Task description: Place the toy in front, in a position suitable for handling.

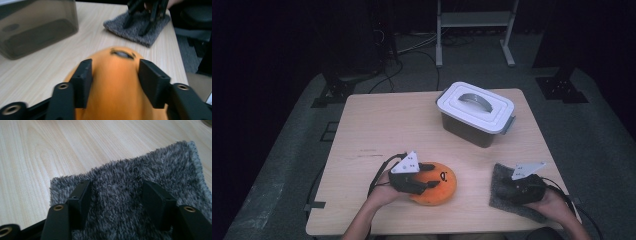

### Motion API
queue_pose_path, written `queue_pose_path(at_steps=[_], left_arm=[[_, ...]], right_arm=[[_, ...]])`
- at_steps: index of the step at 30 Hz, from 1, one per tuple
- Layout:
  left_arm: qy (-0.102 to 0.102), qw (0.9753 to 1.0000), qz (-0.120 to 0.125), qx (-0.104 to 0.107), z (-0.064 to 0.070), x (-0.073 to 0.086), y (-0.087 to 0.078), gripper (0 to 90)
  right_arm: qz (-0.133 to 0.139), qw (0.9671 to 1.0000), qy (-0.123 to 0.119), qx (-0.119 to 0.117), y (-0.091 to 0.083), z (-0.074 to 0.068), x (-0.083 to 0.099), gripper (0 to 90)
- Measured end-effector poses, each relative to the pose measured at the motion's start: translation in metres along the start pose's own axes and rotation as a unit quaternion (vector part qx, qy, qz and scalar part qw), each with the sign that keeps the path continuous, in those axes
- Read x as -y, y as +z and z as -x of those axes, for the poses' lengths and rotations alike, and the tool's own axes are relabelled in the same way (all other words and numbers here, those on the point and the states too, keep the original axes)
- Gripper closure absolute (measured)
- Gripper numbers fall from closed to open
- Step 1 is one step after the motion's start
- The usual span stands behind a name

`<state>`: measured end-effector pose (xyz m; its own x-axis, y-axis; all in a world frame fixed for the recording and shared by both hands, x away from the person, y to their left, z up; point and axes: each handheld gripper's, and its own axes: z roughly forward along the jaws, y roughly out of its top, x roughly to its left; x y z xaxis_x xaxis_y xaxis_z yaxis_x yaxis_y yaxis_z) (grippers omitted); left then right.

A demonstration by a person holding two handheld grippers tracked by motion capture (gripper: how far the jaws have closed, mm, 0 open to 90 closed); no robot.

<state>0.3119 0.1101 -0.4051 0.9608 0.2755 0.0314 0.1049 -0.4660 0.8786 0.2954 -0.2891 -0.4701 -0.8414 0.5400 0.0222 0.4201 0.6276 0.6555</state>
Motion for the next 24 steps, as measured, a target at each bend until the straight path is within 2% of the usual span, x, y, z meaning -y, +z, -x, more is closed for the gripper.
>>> queue_pose_path(at_steps=[2, 4, 7, 10, 13, 15, 19, 22, 24], left_arm=[[-0.011, 0.9999, 0.011, -0.001, -0.002, -0.004, -0.010, 34.3], [-0.012, 0.9998, 0.010, -0.009, -0.002, -0.004, -0.019, 29.0], [-0.012, 0.9998, -0.006, -0.016, -0.005, 0.005, -0.031, 26.6], [-0.027, 0.9995, -0.012, -0.014, -0.008, 0.018, -0.040, 25.5], [-0.045, 0.9983, -0.035, -0.008, -0.013, 0.030, -0.038, 25.4], [-0.054, 0.9979, -0.036, 0.002, -0.015, 0.037, -0.034, 25.5], [-0.050, 0.9984, -0.025, 0.002, -0.012, 0.035, -0.028, 26.1], [-0.040, 0.9989, -0.025, -0.001, -0.008, 0.034, -0.023, 28.8], [-0.039, 0.9990, -0.023, -0.004, -0.007, 0.034, -0.022, 30.1]], right_arm=[[0.002, 1.0000, -0.002, 0.003, 0.000, -0.001, 0.001, 38.6], [-0.002, 1.0000, -0.007, 0.006, 0.001, -0.002, 0.000, 37.7], [-0.006, 0.9999, -0.007, 0.008, 0.001, -0.003, -0.001, 37.7], [-0.004, 0.9999, -0.004, 0.009, 0.001, -0.003, 0.000, 39.9], [-0.013, 0.9999, -0.002, 0.011, 0.000, -0.003, -0.001, 48.0], [-0.020, 0.9997, 0.002, 0.016, -0.002, -0.004, -0.003, 56.1], [-0.020, 0.9997, -0.003, 0.013, -0.003, -0.008, -0.002, 71.3], [-0.019, 0.9997, -0.002, 0.014, -0.004, -0.010, -0.001, 75.6], [-0.021, 0.9997, 0.008, 0.005, -0.004, -0.007, -0.002, 77.1]])
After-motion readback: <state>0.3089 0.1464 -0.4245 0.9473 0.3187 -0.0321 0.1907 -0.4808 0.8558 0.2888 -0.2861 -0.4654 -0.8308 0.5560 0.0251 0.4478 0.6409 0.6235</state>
